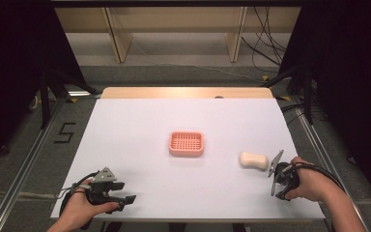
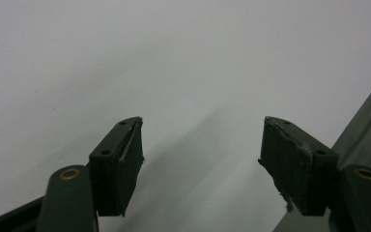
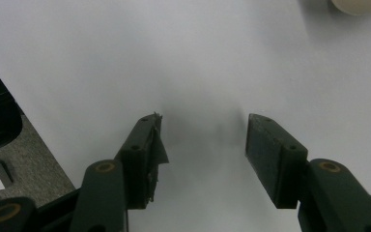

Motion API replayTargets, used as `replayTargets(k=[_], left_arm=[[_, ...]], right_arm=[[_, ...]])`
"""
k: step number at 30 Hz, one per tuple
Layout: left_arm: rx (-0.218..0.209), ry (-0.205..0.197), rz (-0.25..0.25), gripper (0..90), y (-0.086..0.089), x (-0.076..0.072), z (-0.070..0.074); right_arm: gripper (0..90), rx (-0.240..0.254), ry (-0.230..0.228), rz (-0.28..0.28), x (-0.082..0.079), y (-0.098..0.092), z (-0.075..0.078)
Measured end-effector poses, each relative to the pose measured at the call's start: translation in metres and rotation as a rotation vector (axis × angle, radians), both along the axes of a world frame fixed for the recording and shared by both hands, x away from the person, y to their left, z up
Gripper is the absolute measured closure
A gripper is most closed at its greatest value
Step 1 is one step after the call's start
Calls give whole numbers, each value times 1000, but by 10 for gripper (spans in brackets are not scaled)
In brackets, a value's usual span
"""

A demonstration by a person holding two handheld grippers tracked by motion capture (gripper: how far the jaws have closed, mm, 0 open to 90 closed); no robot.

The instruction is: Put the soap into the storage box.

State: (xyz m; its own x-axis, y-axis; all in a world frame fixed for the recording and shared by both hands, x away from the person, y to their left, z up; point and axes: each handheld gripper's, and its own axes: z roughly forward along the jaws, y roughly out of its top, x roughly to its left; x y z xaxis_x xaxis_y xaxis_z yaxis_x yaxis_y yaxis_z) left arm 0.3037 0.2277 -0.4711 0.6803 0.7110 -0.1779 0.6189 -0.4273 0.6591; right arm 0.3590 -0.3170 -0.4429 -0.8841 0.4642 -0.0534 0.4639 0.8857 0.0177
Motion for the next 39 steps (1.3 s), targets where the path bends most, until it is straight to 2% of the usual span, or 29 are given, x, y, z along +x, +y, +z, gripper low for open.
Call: replayTargets(k=[2,4,5,6,8,10,11,19,22,26,27,29,32,33,37,38,39], left_arm=[[-14,-4,0,311,-1,0,0],[-1,1,-10,310,0,0,0],[2,2,-13,309,0,0,-1],[0,0,-11,308,0,0,-1],[-1,1,0,309,0,-1,-2],[4,2,-20,308,1,-1,-1],[-11,0,-11,308,-1,-1,-2],[-13,7,-10,308,-1,-1,-2],[-15,6,-11,307,-1,0,-2],[-15,5,-13,307,-1,0,-3],[-16,4,-12,307,-1,-1,-3],[-16,5,-12,307,-1,-1,-3],[-17,5,-13,306,-1,0,-2],[-12,8,-14,306,-1,0,-2],[-16,4,-13,304,-1,0,-3],[-20,11,-4,304,-1,-1,-3],[-19,10,-5,303,-1,0,-3]], right_arm=[[467,-7,2,-5,2,-1,1],[460,-10,-1,-11,5,0,3],[458,-8,-9,5,7,-1,4],[458,-6,-12,-14,8,1,5],[456,0,-24,8,13,2,7],[450,0,-26,4,17,3,9],[449,-5,-30,5,22,5,10],[448,-16,-37,-3,39,9,15],[448,-13,-43,32,47,11,15],[445,-29,-54,17,51,15,16],[444,-24,-53,35,53,15,15],[441,-29,-57,14,54,17,16],[435,-28,-66,53,60,19,17],[433,-35,-66,41,60,21,18],[426,-34,-70,61,65,24,19],[422,-36,-74,42,65,26,19],[416,-31,-72,71,68,25,18]])
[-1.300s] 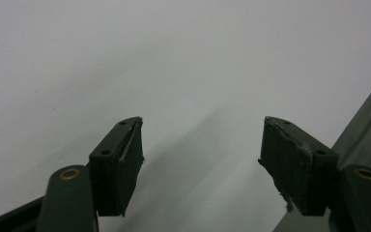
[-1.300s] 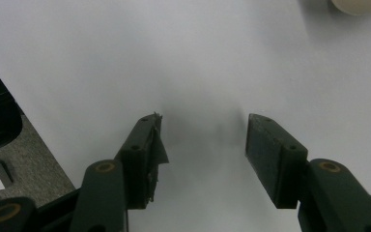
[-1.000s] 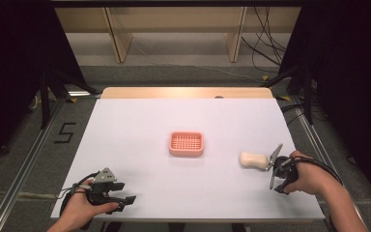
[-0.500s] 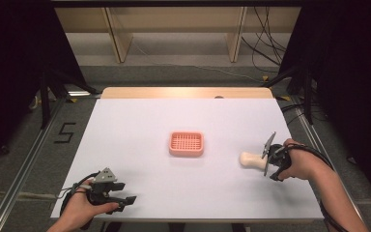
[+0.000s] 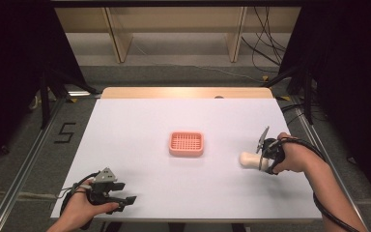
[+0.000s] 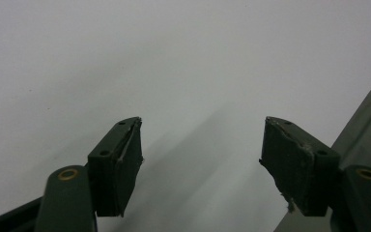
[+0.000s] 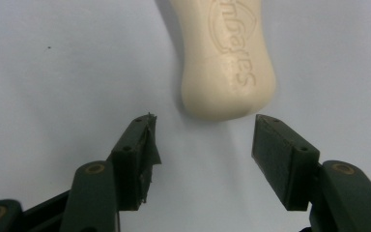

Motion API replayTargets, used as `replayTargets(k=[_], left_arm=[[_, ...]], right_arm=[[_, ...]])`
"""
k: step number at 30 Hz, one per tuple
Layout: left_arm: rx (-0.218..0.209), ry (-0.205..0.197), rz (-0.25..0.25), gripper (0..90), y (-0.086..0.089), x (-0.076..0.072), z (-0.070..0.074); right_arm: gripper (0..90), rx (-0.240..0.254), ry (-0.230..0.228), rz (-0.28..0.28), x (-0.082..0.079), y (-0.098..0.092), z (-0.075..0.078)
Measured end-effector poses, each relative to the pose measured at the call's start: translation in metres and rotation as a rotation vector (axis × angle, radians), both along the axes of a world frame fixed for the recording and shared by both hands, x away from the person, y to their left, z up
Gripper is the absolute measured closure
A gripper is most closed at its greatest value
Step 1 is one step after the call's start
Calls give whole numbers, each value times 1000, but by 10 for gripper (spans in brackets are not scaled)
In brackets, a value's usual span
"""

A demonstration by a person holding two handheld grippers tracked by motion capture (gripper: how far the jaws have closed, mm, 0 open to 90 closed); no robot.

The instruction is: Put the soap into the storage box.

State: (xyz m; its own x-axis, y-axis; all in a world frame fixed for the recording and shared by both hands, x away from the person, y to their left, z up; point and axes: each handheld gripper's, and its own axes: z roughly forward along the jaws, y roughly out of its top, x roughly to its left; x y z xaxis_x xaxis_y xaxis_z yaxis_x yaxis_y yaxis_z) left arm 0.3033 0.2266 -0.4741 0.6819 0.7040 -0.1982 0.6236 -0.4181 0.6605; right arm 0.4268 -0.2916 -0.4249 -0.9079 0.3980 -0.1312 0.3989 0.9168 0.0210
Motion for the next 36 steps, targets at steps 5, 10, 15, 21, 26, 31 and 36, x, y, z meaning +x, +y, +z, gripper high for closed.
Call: replayTargets(k=[5,10,15,21,26,31,36], left_arm=[[18,-14,-3,301,1,1,0],[16,-10,9,301,0,1,0],[-2,-19,-3,301,1,1,2],[2,-19,-1,301,1,1,2],[3,-20,-2,301,1,1,2],[12,-19,1,301,1,1,2],[3,-11,-5,301,1,0,2]], right_arm=[[398,-9,1,21,6,2,-1],[389,-8,3,35,11,7,-1],[385,-14,10,38,14,11,-1],[377,-21,27,37,17,15,-4],[375,-26,32,54,22,19,-5],[373,-23,34,70,26,27,-6],[375,-27,37,88,31,34,-8]])
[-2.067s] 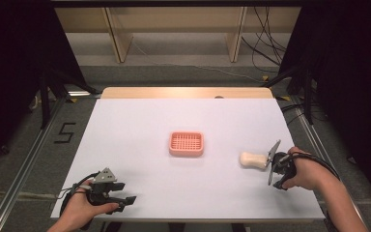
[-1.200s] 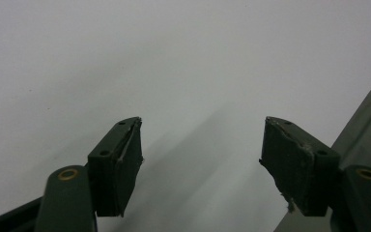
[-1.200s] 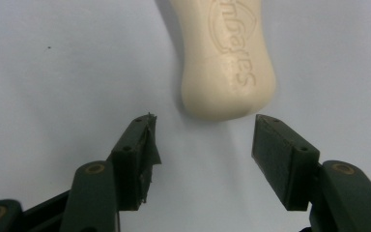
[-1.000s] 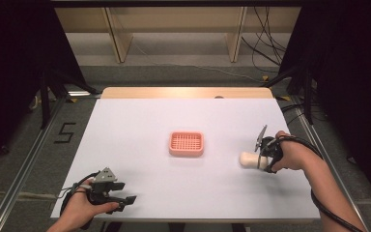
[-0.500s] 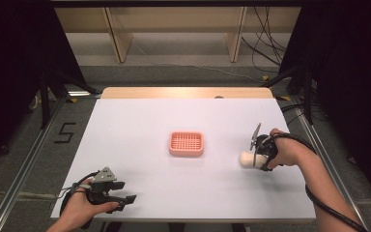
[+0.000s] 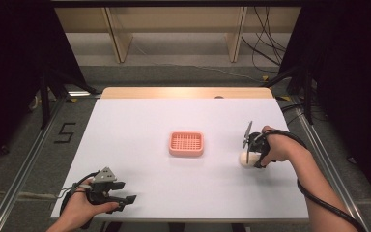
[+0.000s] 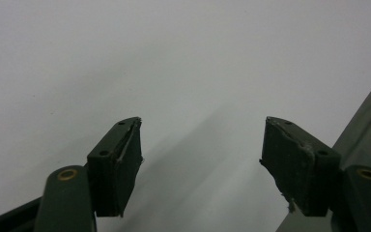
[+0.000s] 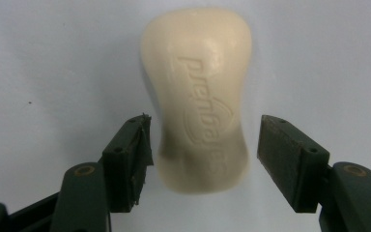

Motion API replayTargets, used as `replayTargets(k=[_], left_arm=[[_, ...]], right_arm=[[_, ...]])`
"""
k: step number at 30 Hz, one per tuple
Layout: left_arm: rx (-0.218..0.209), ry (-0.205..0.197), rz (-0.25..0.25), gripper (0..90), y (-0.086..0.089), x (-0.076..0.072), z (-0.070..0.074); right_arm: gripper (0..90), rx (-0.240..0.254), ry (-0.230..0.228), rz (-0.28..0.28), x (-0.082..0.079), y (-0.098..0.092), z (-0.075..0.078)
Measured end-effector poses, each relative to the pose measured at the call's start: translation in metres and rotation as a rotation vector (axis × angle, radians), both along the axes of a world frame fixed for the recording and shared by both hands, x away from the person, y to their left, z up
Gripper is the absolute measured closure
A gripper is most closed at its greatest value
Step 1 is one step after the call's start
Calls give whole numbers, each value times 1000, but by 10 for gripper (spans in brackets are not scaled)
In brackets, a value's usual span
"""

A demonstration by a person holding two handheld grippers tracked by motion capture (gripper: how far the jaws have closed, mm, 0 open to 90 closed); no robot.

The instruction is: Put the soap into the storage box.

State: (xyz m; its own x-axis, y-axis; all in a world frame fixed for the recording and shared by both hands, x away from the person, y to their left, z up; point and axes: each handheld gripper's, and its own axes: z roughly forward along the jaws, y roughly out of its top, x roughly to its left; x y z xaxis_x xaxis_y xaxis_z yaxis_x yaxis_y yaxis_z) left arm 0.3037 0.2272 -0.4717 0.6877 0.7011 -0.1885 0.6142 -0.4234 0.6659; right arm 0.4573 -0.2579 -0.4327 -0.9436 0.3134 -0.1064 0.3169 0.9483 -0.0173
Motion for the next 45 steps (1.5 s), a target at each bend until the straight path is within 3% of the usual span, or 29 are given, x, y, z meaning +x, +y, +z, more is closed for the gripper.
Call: replayTargets(k=[13,22,35,43,45], left_arm=[[-3,-7,-9,301,-1,0,0],[3,-8,-19,300,0,0,0],[2,-8,-21,300,0,1,0],[3,-9,-21,300,0,1,0],[3,-9,-21,300,0,1,0]], right_arm=[[439,-14,49,29,8,10,-11],[494,-10,60,34,10,10,-15],[507,1,77,32,8,11,-14],[507,-11,82,63,5,15,-8],[507,-26,80,27,2,18,-5]])
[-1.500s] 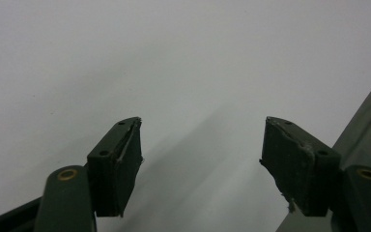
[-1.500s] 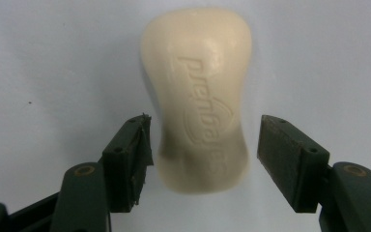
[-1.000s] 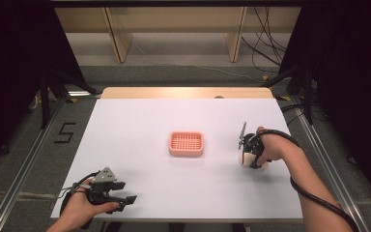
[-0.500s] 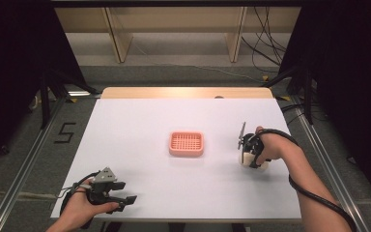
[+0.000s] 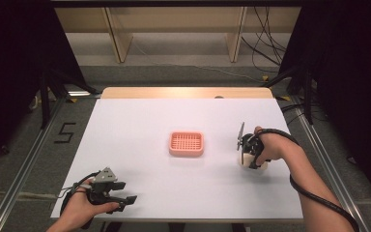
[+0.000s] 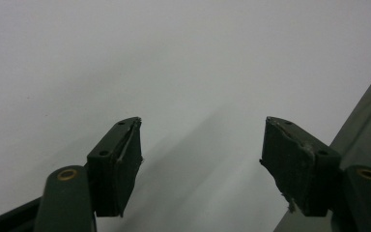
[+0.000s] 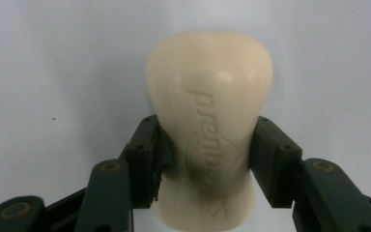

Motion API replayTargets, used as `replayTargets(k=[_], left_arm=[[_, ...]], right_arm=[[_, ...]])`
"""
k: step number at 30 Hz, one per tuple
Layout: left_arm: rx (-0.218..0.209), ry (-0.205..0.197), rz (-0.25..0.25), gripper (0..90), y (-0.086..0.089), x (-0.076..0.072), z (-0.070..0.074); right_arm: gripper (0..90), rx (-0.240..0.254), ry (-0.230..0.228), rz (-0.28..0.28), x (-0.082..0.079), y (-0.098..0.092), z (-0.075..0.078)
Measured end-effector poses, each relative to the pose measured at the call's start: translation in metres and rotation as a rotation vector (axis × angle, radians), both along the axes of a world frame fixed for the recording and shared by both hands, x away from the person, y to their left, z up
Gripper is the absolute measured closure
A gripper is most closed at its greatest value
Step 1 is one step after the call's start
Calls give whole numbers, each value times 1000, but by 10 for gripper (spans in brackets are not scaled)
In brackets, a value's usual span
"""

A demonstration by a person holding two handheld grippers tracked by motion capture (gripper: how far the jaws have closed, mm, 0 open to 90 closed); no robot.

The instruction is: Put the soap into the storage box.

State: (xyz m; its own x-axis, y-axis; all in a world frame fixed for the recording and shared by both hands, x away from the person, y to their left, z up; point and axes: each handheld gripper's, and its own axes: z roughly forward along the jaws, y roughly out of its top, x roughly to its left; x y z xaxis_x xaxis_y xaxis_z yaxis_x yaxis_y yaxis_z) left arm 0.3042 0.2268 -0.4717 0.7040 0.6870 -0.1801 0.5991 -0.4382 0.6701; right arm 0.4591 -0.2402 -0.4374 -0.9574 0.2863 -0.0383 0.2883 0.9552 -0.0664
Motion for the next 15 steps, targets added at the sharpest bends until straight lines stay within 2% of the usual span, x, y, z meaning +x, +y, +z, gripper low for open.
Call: replayTargets(k=[5,8,10,13,14,15], left_arm=[[2,1,-1,300,0,0,0],[1,-2,0,300,0,0,0],[5,-3,3,300,0,0,1],[2,-8,9,300,0,0,1],[0,-8,8,300,0,-1,1],[-11,-6,9,300,-1,-1,1]], right_arm=[[507,2,6,2,0,5,6],[507,2,-6,3,-2,8,8],[507,8,0,18,-1,8,8],[507,7,-1,4,-2,12,10],[507,8,-15,34,-1,12,9],[507,8,-13,15,-2,14,11]])
